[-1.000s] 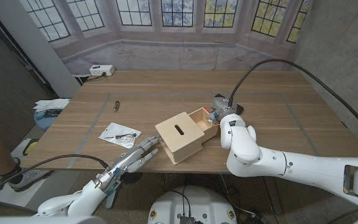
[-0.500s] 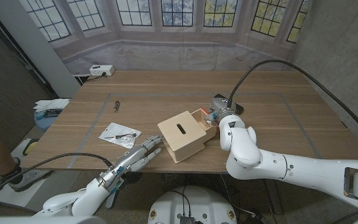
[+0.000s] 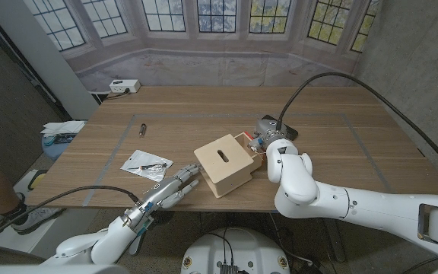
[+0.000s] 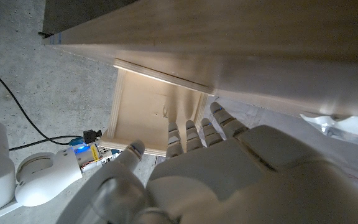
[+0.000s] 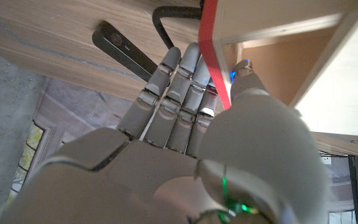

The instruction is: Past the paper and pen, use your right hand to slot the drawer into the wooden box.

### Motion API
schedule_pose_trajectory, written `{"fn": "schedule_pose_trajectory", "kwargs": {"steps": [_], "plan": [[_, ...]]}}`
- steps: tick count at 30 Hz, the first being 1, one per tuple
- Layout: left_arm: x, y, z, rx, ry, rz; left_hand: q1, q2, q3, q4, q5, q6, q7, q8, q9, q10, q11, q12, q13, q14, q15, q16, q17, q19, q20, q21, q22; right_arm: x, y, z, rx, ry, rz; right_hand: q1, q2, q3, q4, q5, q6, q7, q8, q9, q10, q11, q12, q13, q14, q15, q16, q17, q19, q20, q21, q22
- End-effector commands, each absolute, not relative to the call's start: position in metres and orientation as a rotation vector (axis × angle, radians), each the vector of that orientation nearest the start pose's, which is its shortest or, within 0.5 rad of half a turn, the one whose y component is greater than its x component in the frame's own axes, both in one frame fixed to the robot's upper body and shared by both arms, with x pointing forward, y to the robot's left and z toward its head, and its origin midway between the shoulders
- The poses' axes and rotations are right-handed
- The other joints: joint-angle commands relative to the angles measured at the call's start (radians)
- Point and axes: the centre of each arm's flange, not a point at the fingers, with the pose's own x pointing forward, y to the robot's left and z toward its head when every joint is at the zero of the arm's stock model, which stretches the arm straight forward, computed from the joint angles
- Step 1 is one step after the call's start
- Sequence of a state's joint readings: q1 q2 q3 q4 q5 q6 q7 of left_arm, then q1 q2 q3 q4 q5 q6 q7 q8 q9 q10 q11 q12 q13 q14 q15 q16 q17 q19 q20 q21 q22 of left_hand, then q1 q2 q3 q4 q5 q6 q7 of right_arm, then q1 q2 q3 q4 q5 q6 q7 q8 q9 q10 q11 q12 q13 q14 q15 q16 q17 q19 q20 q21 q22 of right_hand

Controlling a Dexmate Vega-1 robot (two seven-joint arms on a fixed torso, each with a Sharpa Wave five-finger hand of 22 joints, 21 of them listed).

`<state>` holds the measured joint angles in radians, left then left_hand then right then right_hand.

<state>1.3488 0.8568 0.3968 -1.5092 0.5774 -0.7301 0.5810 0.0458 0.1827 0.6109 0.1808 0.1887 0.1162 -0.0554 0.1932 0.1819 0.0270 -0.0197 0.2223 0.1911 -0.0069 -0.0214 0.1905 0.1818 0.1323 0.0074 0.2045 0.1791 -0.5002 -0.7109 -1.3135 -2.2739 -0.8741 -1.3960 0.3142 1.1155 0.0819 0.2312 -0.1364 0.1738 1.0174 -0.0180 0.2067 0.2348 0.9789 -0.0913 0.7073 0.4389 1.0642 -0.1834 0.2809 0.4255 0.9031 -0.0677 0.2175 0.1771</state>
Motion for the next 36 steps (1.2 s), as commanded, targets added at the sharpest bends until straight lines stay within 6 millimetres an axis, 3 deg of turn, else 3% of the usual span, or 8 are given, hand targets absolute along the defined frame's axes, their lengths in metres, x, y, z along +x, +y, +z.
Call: {"fn": "schedule_pose_trajectory", "kwargs": {"steps": [1, 36], "plan": [[0.486, 0.275, -0.215, 1.035, -0.955, -0.308, -0.01, -0.003, 0.009, 0.001, 0.006, 0.011, 0.003, 0.005, -0.001, 0.009, -0.004, 0.004, 0.001, 0.01, 0.0, 0.001, 0.001, 0.003, 0.0, 0.003, 0.002, 0.494, -0.097, -0.019, -1.465, -0.192, -0.111, -0.004, 0.026, -0.003, 0.011, 0.002, -0.023, 0.005, -0.008, 0.005, -0.021, 0.004, -0.016, -0.012, -0.018, -0.028, -0.011, -0.003, -0.004, 0.01, -0.006, 0.002], [0.495, 0.272, -0.209, 1.031, -0.967, -0.318, -0.004, -0.003, 0.029, -0.008, 0.005, 0.021, 0.004, 0.001, -0.001, 0.017, -0.006, 0.001, 0.001, 0.02, -0.001, -0.001, -0.002, 0.008, -0.001, 0.003, 0.0, 0.485, -0.095, 0.0, -1.425, -0.141, -0.035, -0.046, 0.03, -0.013, 0.011, 0.005, -0.125, 0.043, -0.024, -0.002, -0.111, 0.055, -0.106, -0.069, -0.103, 0.023, -0.048, -0.017, -0.054, 0.051, -0.023, -0.001]]}}
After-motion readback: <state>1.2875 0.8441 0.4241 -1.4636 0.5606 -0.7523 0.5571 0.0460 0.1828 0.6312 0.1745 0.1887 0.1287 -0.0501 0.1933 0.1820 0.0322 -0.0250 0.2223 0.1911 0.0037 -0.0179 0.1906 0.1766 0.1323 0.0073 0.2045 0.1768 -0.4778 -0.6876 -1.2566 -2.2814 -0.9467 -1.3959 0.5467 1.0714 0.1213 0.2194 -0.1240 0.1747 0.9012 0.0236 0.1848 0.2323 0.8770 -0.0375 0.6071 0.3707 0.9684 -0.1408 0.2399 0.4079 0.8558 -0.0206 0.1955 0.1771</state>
